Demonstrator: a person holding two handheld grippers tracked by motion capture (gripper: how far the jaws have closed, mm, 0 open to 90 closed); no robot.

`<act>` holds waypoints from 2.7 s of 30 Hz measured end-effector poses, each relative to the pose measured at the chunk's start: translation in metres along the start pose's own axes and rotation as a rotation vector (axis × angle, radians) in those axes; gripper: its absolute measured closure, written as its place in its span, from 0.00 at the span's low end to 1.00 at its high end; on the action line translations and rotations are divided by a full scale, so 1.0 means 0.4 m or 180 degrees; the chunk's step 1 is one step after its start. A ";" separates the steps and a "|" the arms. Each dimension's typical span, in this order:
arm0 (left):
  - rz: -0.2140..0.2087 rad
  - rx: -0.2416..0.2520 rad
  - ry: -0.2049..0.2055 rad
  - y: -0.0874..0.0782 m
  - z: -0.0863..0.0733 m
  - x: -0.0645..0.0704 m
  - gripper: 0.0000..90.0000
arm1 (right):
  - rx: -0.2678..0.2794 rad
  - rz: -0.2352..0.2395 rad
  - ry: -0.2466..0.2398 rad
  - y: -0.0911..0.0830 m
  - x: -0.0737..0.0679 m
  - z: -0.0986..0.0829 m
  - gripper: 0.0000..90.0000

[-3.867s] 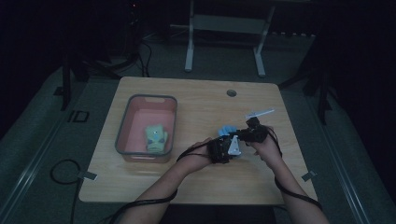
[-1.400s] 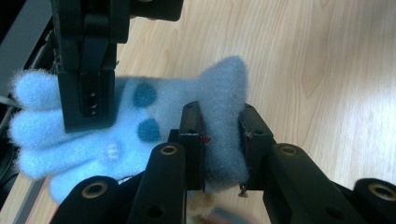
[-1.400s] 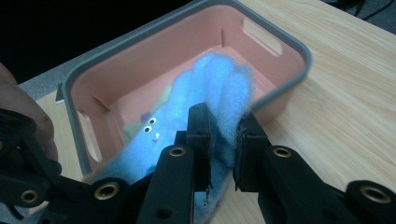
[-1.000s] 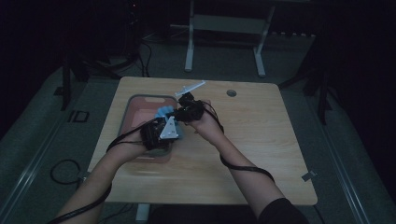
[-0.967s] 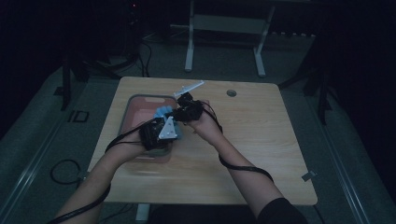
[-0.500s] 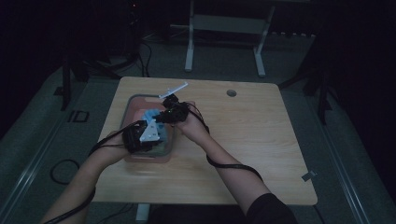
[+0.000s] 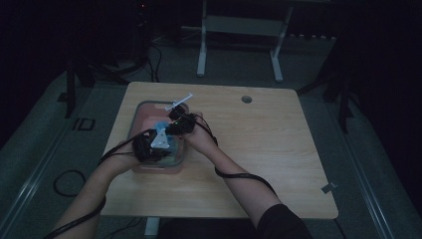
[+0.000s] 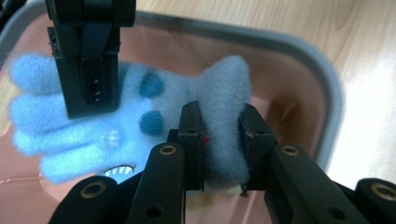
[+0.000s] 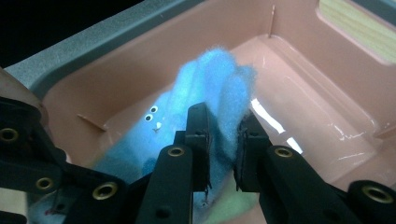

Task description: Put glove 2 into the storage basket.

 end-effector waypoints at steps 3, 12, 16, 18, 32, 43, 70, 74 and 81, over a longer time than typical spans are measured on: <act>-0.0027 -0.0040 -0.0041 0.016 -0.005 -0.003 0.83 | -0.0051 -0.0013 0.0030 0.013 0.008 -0.012 0.87; -0.0047 -0.0222 -0.0103 0.045 -0.019 0.001 0.77 | -0.0194 -0.0101 -0.0032 0.048 0.017 -0.041 0.79; -0.0043 -0.0240 -0.0159 0.043 -0.017 0.003 0.71 | -0.0137 -0.0059 0.0047 0.048 0.024 -0.046 0.66; -0.0006 -0.0218 -0.0208 0.037 -0.013 0.000 0.66 | -0.0118 -0.0015 0.0048 0.043 0.027 -0.046 0.62; 0.0082 0.0235 -0.0588 -0.032 0.044 -0.006 0.17 | 0.0302 0.0019 -0.0067 -0.074 0.025 -0.025 0.32; -0.0136 0.0411 -0.0556 -0.041 0.086 0.054 0.15 | 0.0394 0.0004 -0.0163 -0.158 0.011 -0.092 0.20; -0.0564 0.0524 -0.0123 0.029 0.185 0.235 0.14 | 0.0332 -0.0110 -0.0253 -0.268 0.007 -0.272 0.20; -0.0607 0.0535 -0.0133 0.041 0.192 0.249 0.14 | 0.0307 -0.0145 -0.0267 -0.277 0.015 -0.309 0.19; -0.0837 0.0545 -0.0195 0.066 0.198 0.287 0.14 | 0.0255 -0.0074 -0.0218 -0.283 0.010 -0.373 0.19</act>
Point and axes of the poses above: each handheld gripper's, and its own axes: y roughly forward along the jaws, z roughly out of its top, x roughly to its right, the point moved 8 cm from there along y, roughly forward along the jaws, and after that the axes turned 15 degrees about -y, right-handed, at the moved point
